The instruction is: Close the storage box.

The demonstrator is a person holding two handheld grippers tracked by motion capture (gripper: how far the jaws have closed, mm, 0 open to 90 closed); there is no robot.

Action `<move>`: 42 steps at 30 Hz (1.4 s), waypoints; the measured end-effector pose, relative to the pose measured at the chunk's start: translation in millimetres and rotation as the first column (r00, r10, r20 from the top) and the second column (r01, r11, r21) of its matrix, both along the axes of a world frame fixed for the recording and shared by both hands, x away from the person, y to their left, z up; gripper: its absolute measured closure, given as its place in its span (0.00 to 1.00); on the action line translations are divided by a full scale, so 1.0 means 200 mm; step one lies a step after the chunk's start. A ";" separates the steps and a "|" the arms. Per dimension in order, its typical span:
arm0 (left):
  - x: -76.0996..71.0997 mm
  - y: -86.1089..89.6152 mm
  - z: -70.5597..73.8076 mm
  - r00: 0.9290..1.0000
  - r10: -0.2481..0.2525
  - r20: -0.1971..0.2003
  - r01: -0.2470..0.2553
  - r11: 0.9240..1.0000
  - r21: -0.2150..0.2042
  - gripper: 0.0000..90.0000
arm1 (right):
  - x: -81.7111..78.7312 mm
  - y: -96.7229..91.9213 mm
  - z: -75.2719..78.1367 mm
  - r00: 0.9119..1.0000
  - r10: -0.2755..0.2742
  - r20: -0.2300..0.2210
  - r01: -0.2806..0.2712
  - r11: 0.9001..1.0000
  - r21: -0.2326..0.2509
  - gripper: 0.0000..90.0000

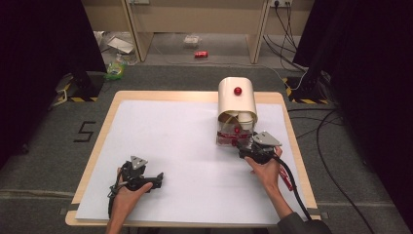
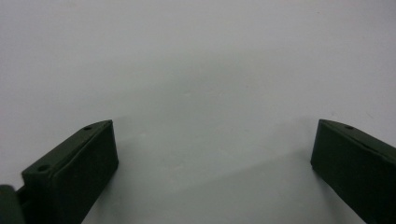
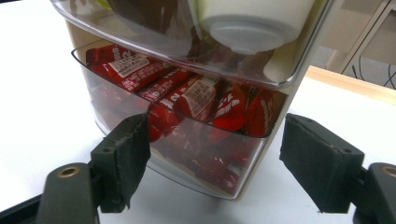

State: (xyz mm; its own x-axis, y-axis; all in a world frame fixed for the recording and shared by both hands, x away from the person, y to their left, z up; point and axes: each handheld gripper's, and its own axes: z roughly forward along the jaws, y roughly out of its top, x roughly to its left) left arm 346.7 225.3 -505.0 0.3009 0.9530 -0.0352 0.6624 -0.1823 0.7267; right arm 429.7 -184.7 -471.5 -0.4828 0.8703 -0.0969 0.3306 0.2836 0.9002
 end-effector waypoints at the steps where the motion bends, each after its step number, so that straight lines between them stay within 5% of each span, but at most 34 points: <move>1: 0.00 0.00 0.00 1.000 0.000 0.001 0.000 1.000 -0.001 0.00 | 0.00 0.00 0.00 1.000 0.001 -0.001 -0.001 1.000 0.000 0.29; 16: 0.00 0.00 0.00 1.000 0.000 0.002 0.000 1.000 -0.004 0.00 | -0.07 -0.07 0.06 0.999 0.028 -0.041 -0.027 1.000 0.016 0.32; 42: 0.00 0.00 0.00 1.000 0.000 0.001 0.000 1.000 0.000 0.00 | -0.34 -0.39 0.10 0.998 -0.033 -0.050 0.034 0.999 0.035 0.32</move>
